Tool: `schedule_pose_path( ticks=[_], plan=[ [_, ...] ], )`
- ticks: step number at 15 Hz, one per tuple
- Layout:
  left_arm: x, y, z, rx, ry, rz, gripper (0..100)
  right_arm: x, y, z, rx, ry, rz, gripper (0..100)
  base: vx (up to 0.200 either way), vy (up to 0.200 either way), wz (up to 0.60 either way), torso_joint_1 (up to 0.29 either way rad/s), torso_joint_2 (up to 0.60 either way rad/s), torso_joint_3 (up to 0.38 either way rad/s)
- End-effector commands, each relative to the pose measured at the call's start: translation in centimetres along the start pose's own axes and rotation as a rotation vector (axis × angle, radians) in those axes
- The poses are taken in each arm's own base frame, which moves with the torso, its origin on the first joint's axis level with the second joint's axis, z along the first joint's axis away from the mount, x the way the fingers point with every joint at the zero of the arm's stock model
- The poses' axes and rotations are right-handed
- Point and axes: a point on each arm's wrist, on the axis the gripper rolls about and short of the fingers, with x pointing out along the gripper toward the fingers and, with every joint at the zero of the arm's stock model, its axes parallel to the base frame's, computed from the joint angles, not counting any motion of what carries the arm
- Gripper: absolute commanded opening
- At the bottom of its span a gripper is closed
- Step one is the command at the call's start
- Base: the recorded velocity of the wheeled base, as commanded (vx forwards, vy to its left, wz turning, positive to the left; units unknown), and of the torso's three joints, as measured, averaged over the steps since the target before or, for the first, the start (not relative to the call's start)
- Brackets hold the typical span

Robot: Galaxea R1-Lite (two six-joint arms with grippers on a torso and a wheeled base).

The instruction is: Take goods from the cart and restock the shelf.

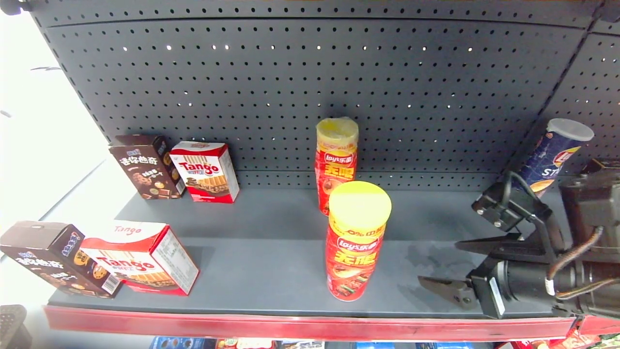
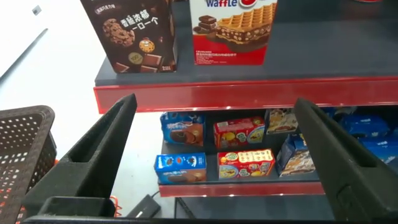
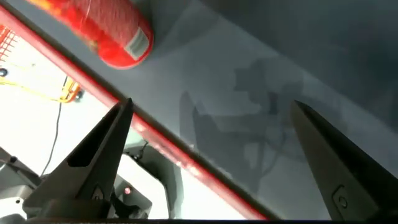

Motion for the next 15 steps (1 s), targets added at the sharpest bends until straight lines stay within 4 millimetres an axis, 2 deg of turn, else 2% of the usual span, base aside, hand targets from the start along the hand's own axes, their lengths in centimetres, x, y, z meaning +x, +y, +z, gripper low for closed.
schedule_pose_path(
  ticks=[1, 3, 9, 15],
  plan=[
    [0.0, 0.0, 0.0, 0.0, 0.004, -0.001, 100, 2.3, 0.2, 0.5, -0.007, 0.035, 0.013, 100, 0.0, 0.0, 0.0, 0.0, 0.0, 0.0],
    [0.0, 0.0, 0.0, -0.001, 0.004, 0.001, 100, 3.6, 0.7, 1.3, -0.018, 0.039, 0.029, 100, 0.0, 0.0, 0.0, 0.0, 0.0, 0.0],
    [0.0, 0.0, 0.0, -0.003, 0.004, -0.001, 100, 5.9, 1.9, 2.0, -0.043, 0.06, 0.049, 100, 0.0, 0.0, 0.0, 0.0, 0.0, 0.0],
    [0.0, 0.0, 0.0, -0.003, 0.004, 0.002, 100, 7.1, 2.7, 2.7, -0.056, 0.057, 0.066, 100, 0.0, 0.0, 0.0, 0.0, 0.0, 0.0]
  ],
)
